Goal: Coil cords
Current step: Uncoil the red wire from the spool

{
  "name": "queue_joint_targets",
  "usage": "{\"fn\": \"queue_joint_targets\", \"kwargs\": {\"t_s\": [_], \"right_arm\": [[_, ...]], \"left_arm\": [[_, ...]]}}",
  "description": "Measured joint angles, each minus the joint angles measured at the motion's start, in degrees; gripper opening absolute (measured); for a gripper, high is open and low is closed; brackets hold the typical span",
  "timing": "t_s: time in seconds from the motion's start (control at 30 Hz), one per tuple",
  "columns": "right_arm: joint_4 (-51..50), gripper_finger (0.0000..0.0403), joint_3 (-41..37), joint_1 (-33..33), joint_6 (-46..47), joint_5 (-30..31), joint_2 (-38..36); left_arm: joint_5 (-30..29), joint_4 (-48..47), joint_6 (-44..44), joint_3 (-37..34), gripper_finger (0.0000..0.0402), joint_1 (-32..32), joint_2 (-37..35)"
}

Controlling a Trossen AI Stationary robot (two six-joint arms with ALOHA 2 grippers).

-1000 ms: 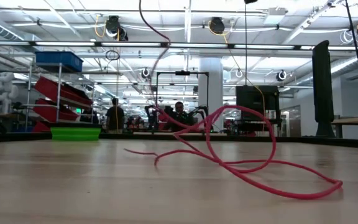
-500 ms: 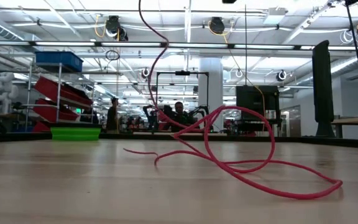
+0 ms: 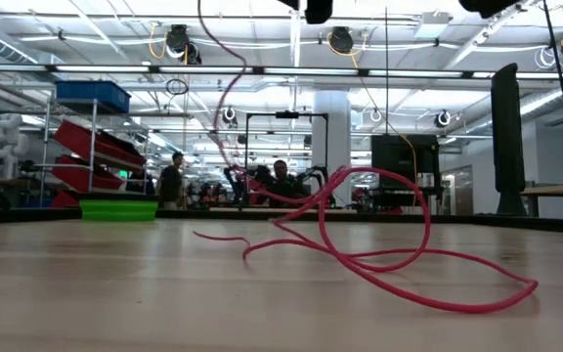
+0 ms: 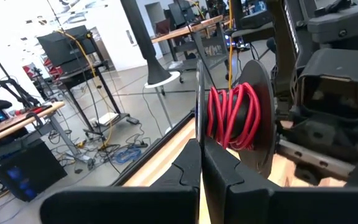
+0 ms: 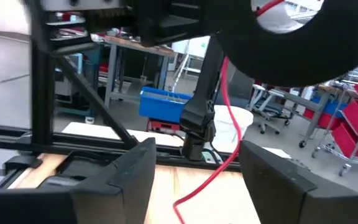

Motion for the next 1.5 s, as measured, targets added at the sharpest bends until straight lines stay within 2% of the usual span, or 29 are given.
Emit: {"fn": "queue_joint_targets", "kwargs": {"t_s": [0.17, 0.67, 0.73, 1.03, 1.5], "right_arm": [[-2.11, 0.0172, 2.32, 0.02, 1.23, -0.07, 1.52], [-2.92, 0.0013, 2.68, -0.04, 2.50, -0.11, 1.78], [-3.08, 0.0003, 2.67, -0.02, 2.47, -0.11, 1.78], [-4.02, 0.0028, 2.65, 0.02, 2.64, -0.11, 1.78], [-6.33, 0.0097, 2.65, 0.04, 3.54, -0.13, 1.78]], "left_arm": [[0.01, -0.01, -0.03, 0.00, 0.0004, 0.00, 0.00], [0.02, -0.02, 0.04, 0.00, 0.0004, -0.02, 0.00], [0.02, -0.02, 0.02, 0.00, 0.0004, -0.02, 0.00], [0.02, 0.00, -0.28, 0.00, 0.0004, -0.04, 0.00], [0.02, 0.00, -0.19, 0.00, 0.0004, -0.02, 0.00]]}}
